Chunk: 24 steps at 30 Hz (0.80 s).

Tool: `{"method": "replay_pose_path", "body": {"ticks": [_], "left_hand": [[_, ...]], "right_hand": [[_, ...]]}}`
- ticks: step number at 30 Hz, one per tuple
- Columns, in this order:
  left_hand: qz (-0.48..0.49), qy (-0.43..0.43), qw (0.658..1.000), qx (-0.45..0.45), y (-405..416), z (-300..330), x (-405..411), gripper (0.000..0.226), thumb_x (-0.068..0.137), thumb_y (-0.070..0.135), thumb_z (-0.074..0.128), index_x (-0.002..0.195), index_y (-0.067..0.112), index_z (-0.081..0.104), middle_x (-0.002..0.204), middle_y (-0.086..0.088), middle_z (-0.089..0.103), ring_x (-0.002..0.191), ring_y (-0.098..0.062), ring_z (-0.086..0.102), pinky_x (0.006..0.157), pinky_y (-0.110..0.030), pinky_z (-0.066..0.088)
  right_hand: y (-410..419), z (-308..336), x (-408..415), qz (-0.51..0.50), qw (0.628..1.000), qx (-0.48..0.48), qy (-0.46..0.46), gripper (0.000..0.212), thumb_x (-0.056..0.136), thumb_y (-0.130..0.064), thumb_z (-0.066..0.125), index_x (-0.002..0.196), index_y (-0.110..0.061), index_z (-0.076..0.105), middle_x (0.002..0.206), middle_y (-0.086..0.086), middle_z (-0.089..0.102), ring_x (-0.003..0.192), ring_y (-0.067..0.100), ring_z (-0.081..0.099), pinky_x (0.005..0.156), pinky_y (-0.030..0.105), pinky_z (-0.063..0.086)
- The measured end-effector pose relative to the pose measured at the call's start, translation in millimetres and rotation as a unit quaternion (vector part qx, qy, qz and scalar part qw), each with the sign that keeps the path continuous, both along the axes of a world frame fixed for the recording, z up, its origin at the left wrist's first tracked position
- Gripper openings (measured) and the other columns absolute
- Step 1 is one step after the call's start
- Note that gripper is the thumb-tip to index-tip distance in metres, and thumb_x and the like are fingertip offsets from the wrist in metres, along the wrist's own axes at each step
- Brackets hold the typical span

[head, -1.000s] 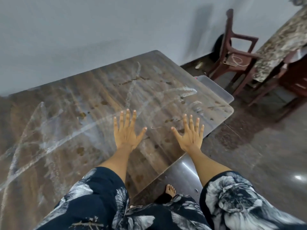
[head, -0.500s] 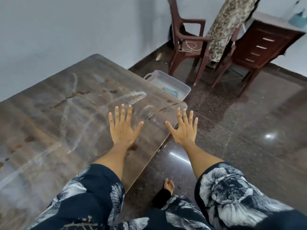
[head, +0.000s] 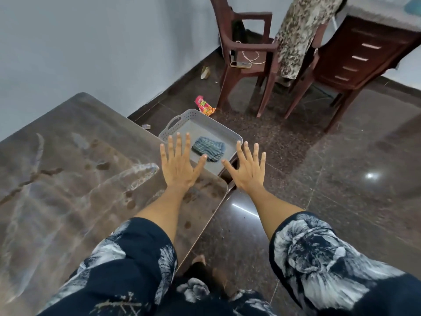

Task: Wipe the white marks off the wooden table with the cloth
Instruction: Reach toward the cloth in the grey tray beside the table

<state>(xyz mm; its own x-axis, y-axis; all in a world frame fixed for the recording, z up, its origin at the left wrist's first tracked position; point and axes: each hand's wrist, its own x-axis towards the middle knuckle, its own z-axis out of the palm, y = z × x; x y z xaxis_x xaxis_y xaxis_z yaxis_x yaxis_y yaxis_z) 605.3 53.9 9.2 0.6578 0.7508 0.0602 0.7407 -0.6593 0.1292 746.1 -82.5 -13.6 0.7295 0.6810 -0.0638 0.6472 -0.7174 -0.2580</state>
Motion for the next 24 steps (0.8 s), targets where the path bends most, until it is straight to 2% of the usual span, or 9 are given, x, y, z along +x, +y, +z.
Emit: {"method": "replay_pose_path", "body": {"ticks": [2,4,7,11,14,17,20,22,24], "left_hand": [[-0.006,0.002,0.999,-0.041,19,-4,24,0.078,0.088,0.066,0.013,0.147,0.022,-0.01,0.157,-0.007,-0.004,0.144,-0.024,-0.008,0.113,-0.04,-0.014],[-0.015,-0.009,0.994,-0.11,42,-12,50,0.074,0.092,0.059,0.023,0.149,0.019,-0.001,0.157,-0.008,0.004,0.144,-0.026,0.006,0.117,-0.042,0.007],[-0.02,-0.007,0.974,-0.227,83,-38,95,0.066,0.097,0.047,0.033,0.149,0.014,0.008,0.155,-0.009,0.017,0.135,-0.03,0.031,0.102,-0.046,0.034],[0.026,0.011,0.931,-0.363,129,-91,142,0.062,0.097,0.039,0.039,0.144,0.004,0.017,0.148,-0.019,0.029,0.131,-0.034,0.035,0.104,-0.044,0.033],[0.149,0.007,0.868,-0.474,149,-139,167,0.067,0.098,0.038,0.039,0.145,-0.001,0.013,0.152,-0.018,0.022,0.137,-0.033,0.027,0.11,-0.04,0.026],[0.314,-0.034,0.767,-0.559,157,-181,189,0.063,0.098,0.033,0.041,0.143,-0.004,0.02,0.15,-0.019,0.027,0.136,-0.032,0.031,0.112,-0.039,0.028],[0.394,-0.112,0.669,-0.62,150,-203,201,0.054,0.098,0.024,0.043,0.143,0.0,0.024,0.148,-0.016,0.034,0.132,-0.029,0.038,0.108,-0.037,0.034],[0.422,-0.14,0.639,-0.627,145,-213,207,0.05,0.095,0.017,0.049,0.139,0.002,0.033,0.142,-0.013,0.042,0.124,-0.028,0.047,0.098,-0.037,0.042],[0.411,-0.137,0.631,-0.643,139,-215,211,0.045,0.091,0.014,0.055,0.132,0.001,0.043,0.133,-0.011,0.051,0.106,-0.026,0.055,0.079,-0.033,0.045]], "right_hand": [[20,-9,19,0.008,1.0,-0.007,0.02,0.08,0.087,-0.074,0.021,0.15,-0.03,-0.002,0.16,-0.001,0.001,0.146,0.024,-0.014,0.116,0.045,-0.014],[43,-22,40,0.023,0.998,-0.013,0.049,0.079,0.088,-0.072,0.022,0.151,-0.029,-0.001,0.16,-0.001,0.002,0.146,0.024,-0.012,0.118,0.044,-0.007],[85,-50,76,0.045,0.992,-0.039,0.107,0.079,0.09,-0.067,0.027,0.151,-0.025,0.001,0.16,0.002,0.007,0.147,0.026,-0.004,0.119,0.043,0.005],[139,-100,112,0.071,0.98,-0.099,0.159,0.068,0.096,-0.044,0.043,0.151,-0.018,0.013,0.155,0.009,0.025,0.142,0.032,0.021,0.112,0.044,0.026],[170,-135,129,0.07,0.974,-0.111,0.184,0.065,0.094,-0.03,0.051,0.149,-0.012,0.021,0.148,0.014,0.034,0.134,0.032,0.035,0.106,0.042,0.035],[195,-166,138,0.068,0.97,-0.114,0.204,0.07,0.093,-0.032,0.053,0.149,-0.011,0.017,0.151,0.013,0.029,0.136,0.032,0.033,0.109,0.043,0.033],[209,-187,140,0.048,0.961,-0.141,0.233,0.079,0.091,-0.036,0.057,0.149,-0.011,0.011,0.155,0.011,0.02,0.14,0.032,0.024,0.11,0.045,0.03],[213,-196,141,0.044,0.962,-0.169,0.212,0.082,0.086,-0.04,0.062,0.146,-0.008,0.016,0.15,0.014,0.024,0.137,0.033,0.026,0.109,0.044,0.029],[215,-200,142,0.038,0.968,-0.177,0.174,0.071,0.083,-0.043,0.065,0.135,-0.007,0.033,0.137,0.018,0.04,0.128,0.035,0.037,0.104,0.043,0.031]]}}
